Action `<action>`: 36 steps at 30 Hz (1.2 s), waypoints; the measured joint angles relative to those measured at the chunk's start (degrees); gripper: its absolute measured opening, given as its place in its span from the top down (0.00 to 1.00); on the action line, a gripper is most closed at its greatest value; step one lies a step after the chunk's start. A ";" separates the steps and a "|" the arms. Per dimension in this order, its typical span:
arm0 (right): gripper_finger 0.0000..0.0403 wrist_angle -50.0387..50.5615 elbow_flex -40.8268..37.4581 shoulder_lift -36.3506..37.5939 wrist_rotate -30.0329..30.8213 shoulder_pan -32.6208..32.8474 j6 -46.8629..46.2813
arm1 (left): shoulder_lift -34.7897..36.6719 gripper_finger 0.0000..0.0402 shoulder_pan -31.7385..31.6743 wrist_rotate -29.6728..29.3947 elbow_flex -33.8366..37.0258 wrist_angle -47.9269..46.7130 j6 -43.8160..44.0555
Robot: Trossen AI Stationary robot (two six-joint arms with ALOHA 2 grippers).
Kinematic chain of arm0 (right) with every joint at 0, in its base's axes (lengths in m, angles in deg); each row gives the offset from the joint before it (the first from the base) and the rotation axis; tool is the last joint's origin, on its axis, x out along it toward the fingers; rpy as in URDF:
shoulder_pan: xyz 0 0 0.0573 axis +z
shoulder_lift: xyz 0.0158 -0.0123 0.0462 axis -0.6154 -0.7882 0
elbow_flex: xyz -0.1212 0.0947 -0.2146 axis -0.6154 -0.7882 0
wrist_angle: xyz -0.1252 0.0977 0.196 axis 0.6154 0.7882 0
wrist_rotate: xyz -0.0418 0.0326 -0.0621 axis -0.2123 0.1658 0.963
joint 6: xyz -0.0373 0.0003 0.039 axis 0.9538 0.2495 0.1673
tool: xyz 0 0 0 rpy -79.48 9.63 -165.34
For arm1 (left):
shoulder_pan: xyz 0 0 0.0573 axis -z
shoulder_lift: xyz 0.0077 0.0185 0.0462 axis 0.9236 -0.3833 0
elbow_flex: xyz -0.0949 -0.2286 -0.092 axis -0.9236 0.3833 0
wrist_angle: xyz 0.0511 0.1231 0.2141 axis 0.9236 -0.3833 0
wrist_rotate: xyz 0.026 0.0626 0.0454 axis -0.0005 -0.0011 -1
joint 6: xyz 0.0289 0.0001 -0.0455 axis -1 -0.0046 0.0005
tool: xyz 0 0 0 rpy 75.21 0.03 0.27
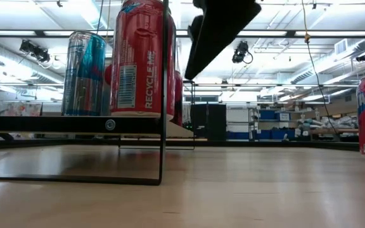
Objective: Place canned beverage on shelf
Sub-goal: Put the left red soda can on the shelf
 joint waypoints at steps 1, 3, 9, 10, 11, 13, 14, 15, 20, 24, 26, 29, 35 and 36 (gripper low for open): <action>0.13 -1.33 -0.62 0.00 -0.12 -0.06 -0.31 | 0.00 0.38 0.00 0.00 0.00 -0.04 0.00; 0.13 -3.59 -1.58 0.00 -0.10 -0.10 -0.67 | 0.00 0.38 0.00 0.00 0.00 -0.06 -0.02; 0.13 -8.71 -2.40 -0.02 1.27 0.40 -0.69 | 0.00 0.38 -0.07 0.00 0.00 0.03 -0.10; 0.13 -9.29 -2.40 -0.02 2.03 0.53 -0.69 | 0.00 0.38 -0.11 0.00 0.00 0.05 -0.11; 0.13 -9.96 -2.40 -0.02 2.29 0.57 -0.69 | 0.00 0.38 -0.11 0.00 0.00 0.05 -0.11; 0.13 -10.59 -2.40 -0.05 2.31 0.57 -1.36 | 0.00 0.38 -0.11 0.00 0.00 0.05 -0.10; 0.13 -11.00 -2.40 -0.23 2.31 0.57 -1.72 | 0.00 0.38 -0.11 0.00 0.00 0.07 -0.11; 0.13 -11.54 -2.40 -0.34 2.31 0.55 -1.94 | 0.00 0.38 -0.11 0.00 0.00 0.10 -0.10; 0.13 -14.36 -2.40 -0.76 2.74 0.54 -4.11 | 0.00 0.38 -0.11 0.00 0.00 0.18 -0.11; 0.13 -13.46 -2.40 -0.73 2.72 0.53 -4.19 | 0.00 0.38 -0.11 0.00 0.00 0.18 -0.13; 0.13 -11.43 -2.40 -0.50 2.61 0.53 -3.29 | 0.00 0.38 -0.11 0.00 0.00 0.19 -0.13; 0.13 -7.56 -2.40 0.18 0.31 0.53 -1.66 | 0.00 0.38 -0.11 0.00 0.00 0.16 -0.13; 0.13 -8.93 -4.84 0.17 -7.20 0.79 2.03 | 0.00 0.38 -0.09 0.00 0.00 0.11 -0.13; 0.13 -10.46 -5.42 0.17 -8.27 0.88 2.58 | 0.00 0.38 -0.11 0.00 0.00 0.11 -0.13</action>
